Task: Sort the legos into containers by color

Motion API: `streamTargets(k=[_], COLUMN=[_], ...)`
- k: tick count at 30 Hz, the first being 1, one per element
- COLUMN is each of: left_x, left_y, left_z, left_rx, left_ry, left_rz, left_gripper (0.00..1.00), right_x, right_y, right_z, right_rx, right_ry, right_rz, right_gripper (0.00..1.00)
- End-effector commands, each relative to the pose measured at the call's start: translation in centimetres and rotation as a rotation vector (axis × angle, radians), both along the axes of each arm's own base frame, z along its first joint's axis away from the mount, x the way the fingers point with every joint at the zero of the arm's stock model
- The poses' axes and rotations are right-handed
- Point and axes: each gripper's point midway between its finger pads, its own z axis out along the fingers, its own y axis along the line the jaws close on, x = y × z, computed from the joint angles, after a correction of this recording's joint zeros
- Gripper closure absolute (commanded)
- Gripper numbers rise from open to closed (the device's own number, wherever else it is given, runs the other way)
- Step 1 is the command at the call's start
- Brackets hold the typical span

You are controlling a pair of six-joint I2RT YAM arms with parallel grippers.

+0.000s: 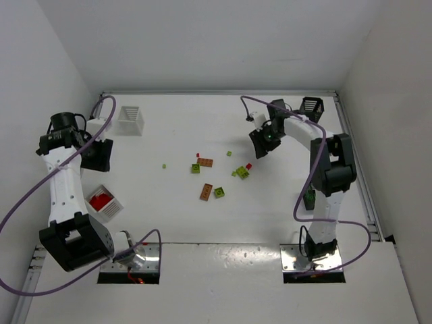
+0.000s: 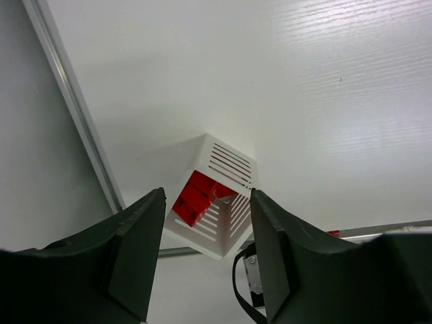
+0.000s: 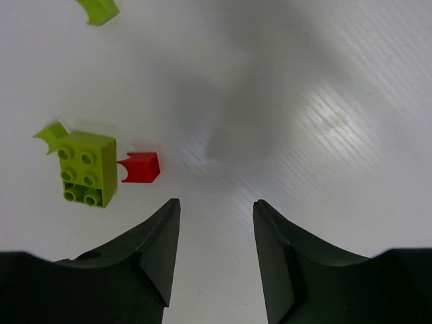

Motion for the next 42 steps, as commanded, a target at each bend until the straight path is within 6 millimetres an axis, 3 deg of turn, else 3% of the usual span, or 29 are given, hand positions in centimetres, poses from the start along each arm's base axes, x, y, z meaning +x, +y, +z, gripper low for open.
streamTargets(k=[1, 9, 10, 15, 17, 26, 30, 31, 36, 37, 42], left_x=[1.0, 0.4, 0.4, 0.6, 0.9, 0.6, 0.1, 0.1, 0.0, 0.2, 0.2], left_y=[-0.8, -1.1, -1.1, -1.3, -1.4, -1.6, -1.4, -1.4, -1.4, -1.3, -1.3], left_z=[1.5, 1.0, 1.0, 0.8, 0.9, 1.1, 1.5, 1.5, 1.2, 1.3, 1.3], left_rx=[-0.031, -0.039, -0.039, -0.057, -0.066, -0.078, -0.056, -0.056, -0.059, -0.056, -0.056], left_ry=[-0.057, -0.038, -0.038, -0.036, -0.04, -0.024, -0.027, -0.027, -0.018, -0.027, -0.027], left_rz=[0.0, 0.0, 0.0, -0.008, -0.013, -0.005, 0.005, 0.005, 0.005, 0.005, 0.005], left_gripper=[0.41, 0.41, 0.41, 0.4, 0.4, 0.4, 0.4, 0.4, 0.4, 0.4, 0.4], right_x=[-1.2, -3.0, -4.1, -4.8, -4.9, -1.3, -1.3, -2.2, -2.4, -3.4, -4.4], right_y=[0.6, -0.3, -0.2, 0.4, 0.9, 2.5, 2.6, 2.8, 3.5, 3.8, 4.7], right_z=[1.7, 0.5, 0.0, 0.2, -0.7, -3.0, -3.8, -4.2, -3.6, -3.8, -3.3], right_rx=[-0.014, -0.052, -0.037, -0.003, 0.023, 0.042, 0.058, 0.074, 0.076, 0.102, 0.114], right_ry=[-0.036, -0.074, -0.068, -0.234, -0.247, -0.315, -0.303, -0.275, -0.346, -0.323, -0.341], right_rz=[0.143, 0.356, 0.411, 0.771, 0.897, 1.137, 1.242, 1.271, 1.384, 1.402, 1.439], right_gripper=[0.53, 0.54, 0.54, 0.54, 0.51, 0.37, 0.37, 0.37, 0.41, 0.41, 0.42])
